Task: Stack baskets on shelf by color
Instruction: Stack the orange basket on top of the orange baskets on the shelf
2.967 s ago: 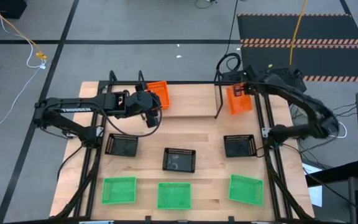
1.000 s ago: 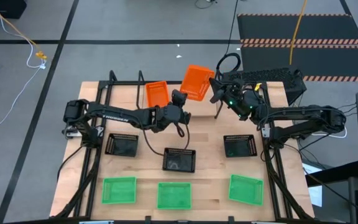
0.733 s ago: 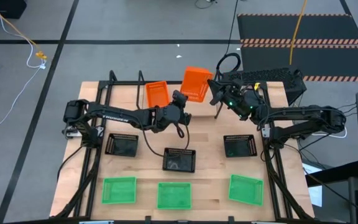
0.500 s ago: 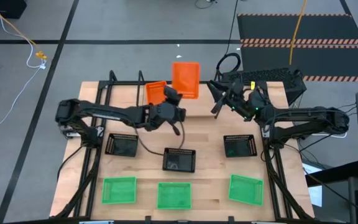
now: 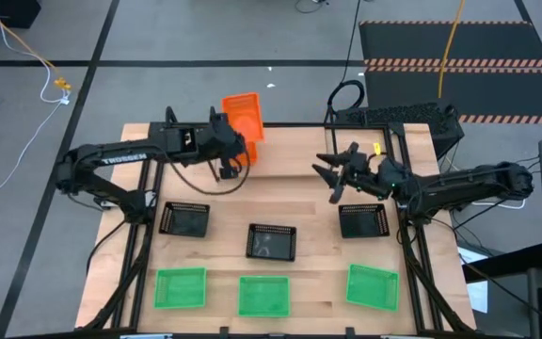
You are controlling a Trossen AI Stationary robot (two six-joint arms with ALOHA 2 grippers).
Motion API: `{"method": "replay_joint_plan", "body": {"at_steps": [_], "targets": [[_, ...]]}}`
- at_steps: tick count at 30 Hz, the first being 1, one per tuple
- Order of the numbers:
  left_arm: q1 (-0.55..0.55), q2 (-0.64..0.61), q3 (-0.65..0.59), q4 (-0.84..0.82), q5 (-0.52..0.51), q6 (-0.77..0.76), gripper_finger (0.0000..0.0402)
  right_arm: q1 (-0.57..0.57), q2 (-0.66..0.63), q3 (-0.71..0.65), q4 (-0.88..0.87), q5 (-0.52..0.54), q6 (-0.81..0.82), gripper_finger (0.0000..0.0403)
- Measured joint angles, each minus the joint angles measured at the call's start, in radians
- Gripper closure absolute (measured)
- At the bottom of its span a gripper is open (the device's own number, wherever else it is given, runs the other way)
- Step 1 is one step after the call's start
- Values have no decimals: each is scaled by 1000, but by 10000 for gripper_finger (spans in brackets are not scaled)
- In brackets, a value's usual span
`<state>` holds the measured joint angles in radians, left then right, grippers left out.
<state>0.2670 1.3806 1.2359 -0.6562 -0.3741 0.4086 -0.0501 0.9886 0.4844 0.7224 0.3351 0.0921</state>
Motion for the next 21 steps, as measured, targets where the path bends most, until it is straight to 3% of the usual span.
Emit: {"method": "replay_joint_plan", "body": {"at_steps": [4, 9, 15, 21], "targets": [[15, 26, -59, 1, 10, -95, 396, 0, -5, -71, 192, 0, -30, 247], [9, 25, -182, 83, 9, -89, 396, -2, -35, -90, 209, 1, -75, 247], [10, 24, -225, 134, 12, -52, 396, -2, -42, -90, 210, -4, -62, 248], [20, 23, -217, 136, 125, -49, 395, -2, -42, -90, 216, -5, -49, 248]]}}
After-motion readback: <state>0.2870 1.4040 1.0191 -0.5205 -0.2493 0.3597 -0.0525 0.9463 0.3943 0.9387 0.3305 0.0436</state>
